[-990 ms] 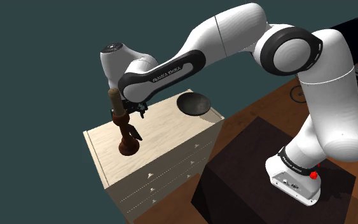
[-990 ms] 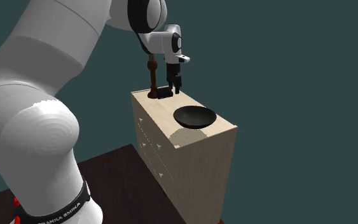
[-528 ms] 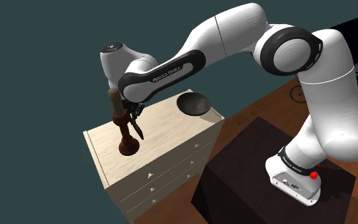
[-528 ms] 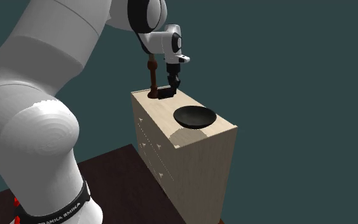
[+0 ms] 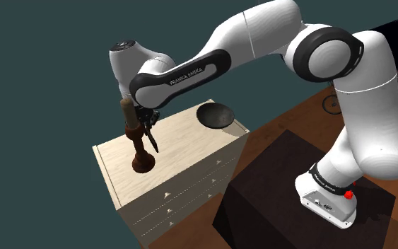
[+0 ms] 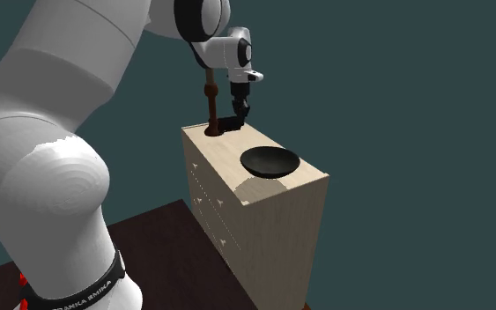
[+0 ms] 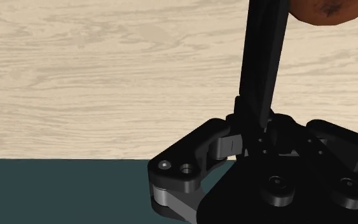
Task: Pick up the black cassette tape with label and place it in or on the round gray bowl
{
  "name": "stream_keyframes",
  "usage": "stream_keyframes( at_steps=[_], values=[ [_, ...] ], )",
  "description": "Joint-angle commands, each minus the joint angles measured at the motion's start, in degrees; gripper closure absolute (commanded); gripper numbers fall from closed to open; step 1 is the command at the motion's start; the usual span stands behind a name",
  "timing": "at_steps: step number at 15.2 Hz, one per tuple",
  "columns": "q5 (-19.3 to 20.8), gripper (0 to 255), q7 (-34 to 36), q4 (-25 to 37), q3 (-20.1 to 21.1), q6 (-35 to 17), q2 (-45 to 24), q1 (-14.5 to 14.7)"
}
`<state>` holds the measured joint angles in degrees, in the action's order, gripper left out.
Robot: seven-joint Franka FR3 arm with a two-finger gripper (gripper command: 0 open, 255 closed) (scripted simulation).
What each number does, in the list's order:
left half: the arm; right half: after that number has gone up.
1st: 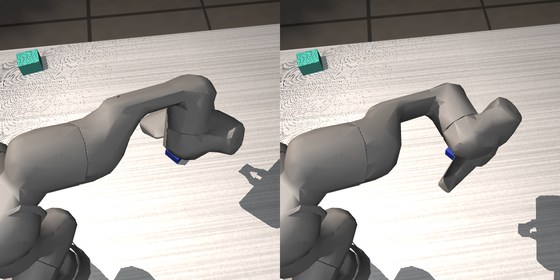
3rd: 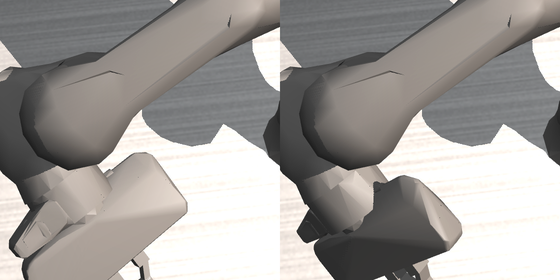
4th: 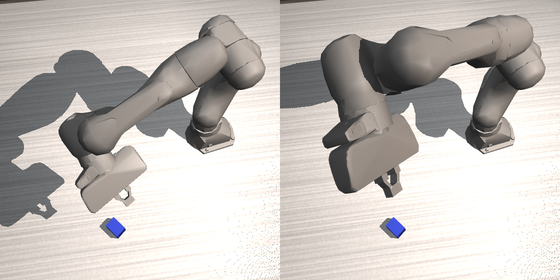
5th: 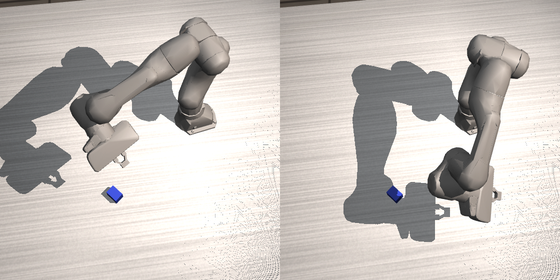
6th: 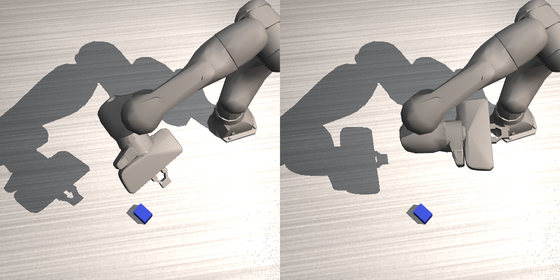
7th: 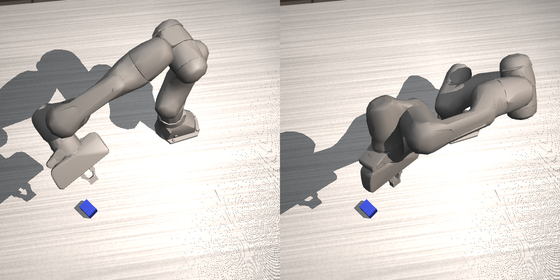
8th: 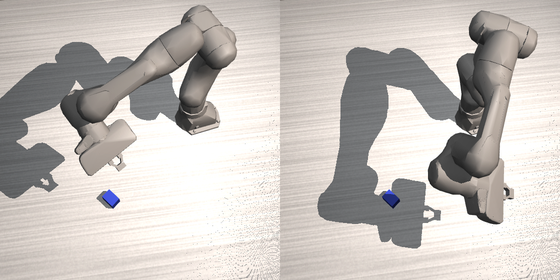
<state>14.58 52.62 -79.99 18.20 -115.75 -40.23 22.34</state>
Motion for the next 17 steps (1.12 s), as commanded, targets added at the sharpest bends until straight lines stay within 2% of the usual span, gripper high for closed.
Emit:
stream_keyframes(
  at_steps=[1,17],
  values=[
    [-0.24,255,-0.16,0.54,0.16,1.21,0.69,-0.04],
    [-1.64,255,-1.34,7.10,1.03,11.22,4.34,0.12]
  ],
)
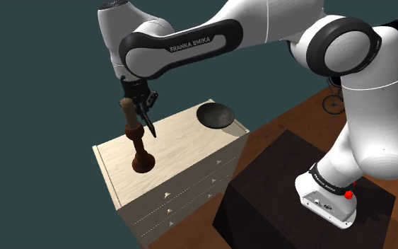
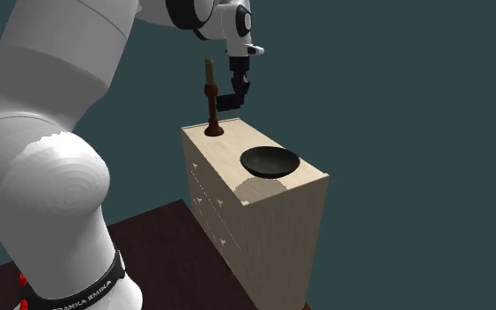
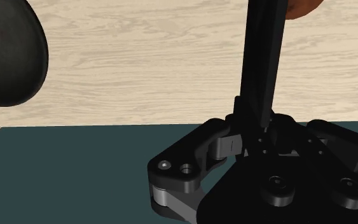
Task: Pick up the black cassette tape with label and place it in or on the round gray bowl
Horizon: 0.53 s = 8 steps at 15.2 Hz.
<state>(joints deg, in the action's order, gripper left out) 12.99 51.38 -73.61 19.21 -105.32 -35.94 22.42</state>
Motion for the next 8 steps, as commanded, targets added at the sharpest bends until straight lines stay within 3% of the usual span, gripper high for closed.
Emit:
stream_keyframes(
  at_steps=[1,3,8],
  values=[
    [-0.11,255,-0.18,1.30,0.05,1.48,0.18,0.09],
    [-0.19,255,-0.27,2.13,0.10,2.45,0.34,0.16],
    [-2.61,255,-4.62,-12.96,0.23,-3.13,10.30,-6.22]
  ],
)
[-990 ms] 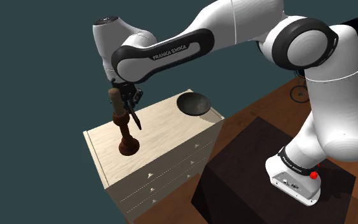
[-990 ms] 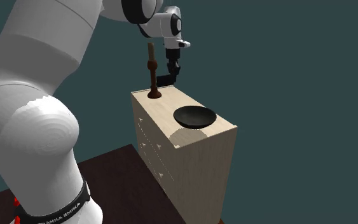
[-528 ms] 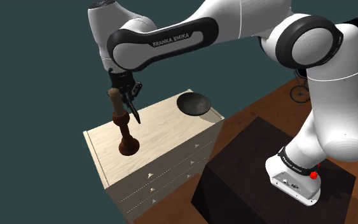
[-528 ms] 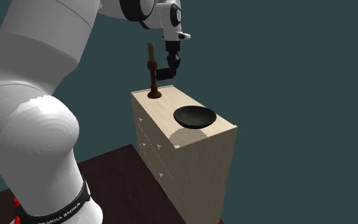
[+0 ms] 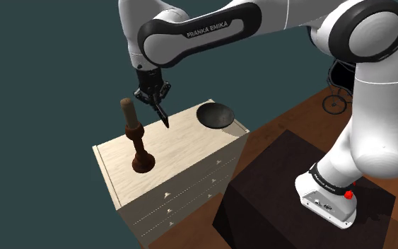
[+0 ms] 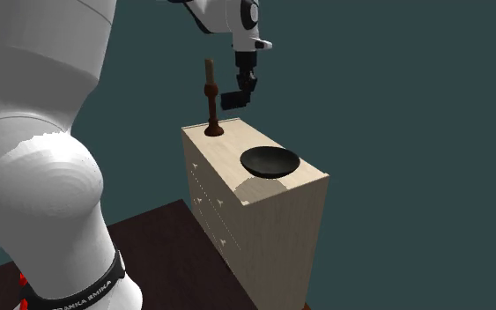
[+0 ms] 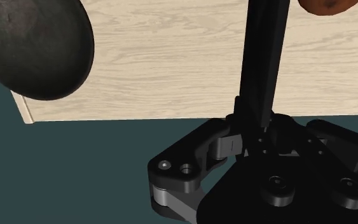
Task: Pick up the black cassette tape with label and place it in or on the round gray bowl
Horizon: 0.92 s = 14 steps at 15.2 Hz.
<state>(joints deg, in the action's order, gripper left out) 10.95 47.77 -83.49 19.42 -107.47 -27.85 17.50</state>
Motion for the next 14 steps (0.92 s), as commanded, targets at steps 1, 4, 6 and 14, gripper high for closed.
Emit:
stream_keyframes(
  at_steps=[1,4,6,14],
  values=[
    [-1.07,255,-2.03,-5.56,-0.05,-1.85,3.95,-2.45],
    [-2.58,255,-5.39,-12.25,-0.49,-4.08,8.81,-5.68],
    [-3.56,255,-7.82,-16.18,-0.97,-5.31,11.79,-7.67],
    [-6.84,255,-18.48,-28.43,-4.17,-8.62,21.76,-14.53]
  ],
)
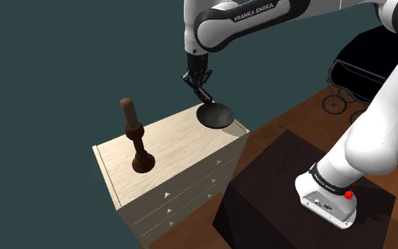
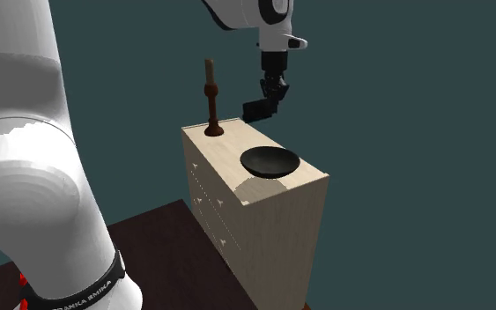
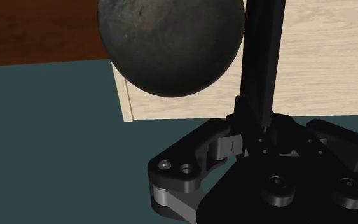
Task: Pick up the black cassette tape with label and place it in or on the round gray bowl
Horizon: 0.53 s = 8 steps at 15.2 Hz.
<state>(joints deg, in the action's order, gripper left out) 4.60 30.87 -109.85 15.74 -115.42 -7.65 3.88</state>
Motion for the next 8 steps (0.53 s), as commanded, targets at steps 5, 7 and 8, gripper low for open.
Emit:
stream_keyframes(
  at_steps=[5,7,8],
  values=[
    [-1.66,255,-8.27,-7.13,-3.29,-1.71,6.01,-4.36],
    [-1.49,255,-8.11,-8.07,-3.30,-3.18,5.46,-4.33],
    [-1.39,255,-8.02,-8.52,-3.31,-3.91,5.16,-4.32]
  ],
)
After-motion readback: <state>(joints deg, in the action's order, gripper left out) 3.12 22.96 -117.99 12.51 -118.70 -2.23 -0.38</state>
